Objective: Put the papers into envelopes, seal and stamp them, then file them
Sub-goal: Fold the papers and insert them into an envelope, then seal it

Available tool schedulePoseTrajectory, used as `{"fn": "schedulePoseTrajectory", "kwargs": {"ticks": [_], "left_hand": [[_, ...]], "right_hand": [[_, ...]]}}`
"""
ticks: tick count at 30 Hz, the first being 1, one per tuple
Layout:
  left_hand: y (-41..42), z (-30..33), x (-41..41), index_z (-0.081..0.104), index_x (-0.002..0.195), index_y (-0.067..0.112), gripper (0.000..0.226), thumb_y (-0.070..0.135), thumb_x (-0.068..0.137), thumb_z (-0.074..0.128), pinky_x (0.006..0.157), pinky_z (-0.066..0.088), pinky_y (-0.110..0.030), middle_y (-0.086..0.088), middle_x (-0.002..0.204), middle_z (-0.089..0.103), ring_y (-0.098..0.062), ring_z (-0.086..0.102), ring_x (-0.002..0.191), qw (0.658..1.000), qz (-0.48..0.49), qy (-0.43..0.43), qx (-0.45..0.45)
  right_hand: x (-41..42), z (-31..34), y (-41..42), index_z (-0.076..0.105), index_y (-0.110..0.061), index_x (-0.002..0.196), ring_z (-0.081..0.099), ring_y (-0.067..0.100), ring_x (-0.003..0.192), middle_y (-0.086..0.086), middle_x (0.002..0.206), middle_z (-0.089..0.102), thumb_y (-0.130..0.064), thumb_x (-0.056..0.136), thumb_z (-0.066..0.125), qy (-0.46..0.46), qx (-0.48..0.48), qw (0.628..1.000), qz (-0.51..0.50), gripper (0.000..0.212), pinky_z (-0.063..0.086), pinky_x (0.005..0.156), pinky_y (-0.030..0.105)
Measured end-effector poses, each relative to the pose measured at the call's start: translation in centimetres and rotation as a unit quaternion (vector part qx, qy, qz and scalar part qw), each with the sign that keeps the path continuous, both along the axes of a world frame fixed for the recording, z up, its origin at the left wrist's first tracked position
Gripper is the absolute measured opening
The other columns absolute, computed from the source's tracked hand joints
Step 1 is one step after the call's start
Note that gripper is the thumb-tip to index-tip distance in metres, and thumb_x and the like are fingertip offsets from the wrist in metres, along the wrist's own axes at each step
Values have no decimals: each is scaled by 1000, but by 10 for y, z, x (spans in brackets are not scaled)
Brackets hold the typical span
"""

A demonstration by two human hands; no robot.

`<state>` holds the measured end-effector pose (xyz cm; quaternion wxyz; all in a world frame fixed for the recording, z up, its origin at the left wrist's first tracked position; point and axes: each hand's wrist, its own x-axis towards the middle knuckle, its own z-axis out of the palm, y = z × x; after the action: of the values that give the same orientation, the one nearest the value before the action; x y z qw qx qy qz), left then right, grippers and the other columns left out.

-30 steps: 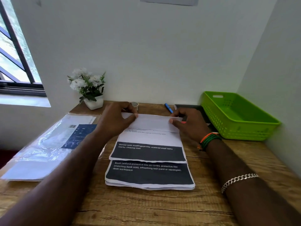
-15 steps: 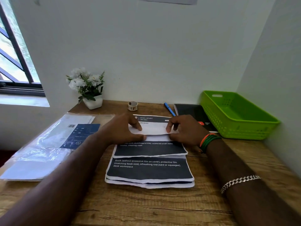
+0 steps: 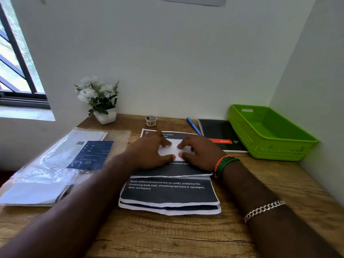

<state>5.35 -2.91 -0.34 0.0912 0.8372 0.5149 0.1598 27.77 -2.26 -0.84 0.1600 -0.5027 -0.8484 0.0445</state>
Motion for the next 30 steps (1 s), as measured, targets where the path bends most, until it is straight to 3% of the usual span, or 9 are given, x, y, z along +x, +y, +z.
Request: {"fn": "schedulePoseTrajectory", "kwargs": {"ticks": [3,6,8,10,11,15,18,21,30], "left_hand": [[-3,-2,18,62,139,25,55,59,96,54,96,41,-30,2,127,53,-16,51,118,998,-36,51,26],[-1,-1,16,67,131,24,45,52,97,57,96,46,-35,1,124,56,-18,54,116,998,1,53,14],[2,1,6,76,98,25,26,45,98,58,80,48,-33,1,101,64,-19,62,97,999,49,22,-1],[7,2,-7,63,61,21,39,34,97,60,62,39,-29,4,68,60,-17,59,69,995,95,-16,-6],[9,2,-14,60,56,20,41,30,96,61,58,35,-28,5,62,58,-16,56,63,993,113,-22,1],[12,4,-27,72,85,23,15,33,92,65,64,42,-31,-2,90,71,-15,58,75,982,189,7,27],[6,4,-15,75,100,20,24,41,93,66,78,53,-35,-5,107,73,-21,65,92,987,153,14,45],[-1,1,1,70,126,23,39,47,95,64,95,50,-35,-2,129,66,-22,62,116,996,80,26,43],[8,1,-8,78,113,24,40,53,85,76,96,52,-35,-2,123,71,-18,63,111,994,103,-25,6]], "right_hand": [[-3,0,-1,64,-32,118,44,2,90,-11,121,63,-41,92,61,-3,12,1000,-17,28,43,88,27],[-3,-2,-1,63,-35,113,48,6,89,-12,118,64,-41,91,61,-4,15,999,-33,22,44,87,29],[-2,-3,1,62,-36,110,48,6,89,-12,115,64,-43,91,60,-5,20,999,-40,20,43,84,28],[-2,-3,1,63,-35,108,46,6,87,-13,112,65,-42,90,61,-3,21,999,-43,19,44,84,28],[-2,-2,0,63,-35,107,48,7,87,-14,112,65,-42,90,61,-2,20,999,-44,18,46,85,29],[-4,0,-3,65,-34,107,58,14,102,-13,112,66,-42,91,60,-1,24,999,-49,19,49,89,34],[-9,3,-7,65,-33,108,58,17,108,-10,114,67,-42,93,57,-12,29,998,-60,20,50,90,38],[-16,4,-11,64,-32,110,56,20,115,-6,116,67,-42,95,53,-34,44,996,-67,21,50,93,43],[-1,11,-7,69,-30,105,56,24,113,1,111,68,-45,94,54,-58,57,982,-170,24,42,93,41]]}}
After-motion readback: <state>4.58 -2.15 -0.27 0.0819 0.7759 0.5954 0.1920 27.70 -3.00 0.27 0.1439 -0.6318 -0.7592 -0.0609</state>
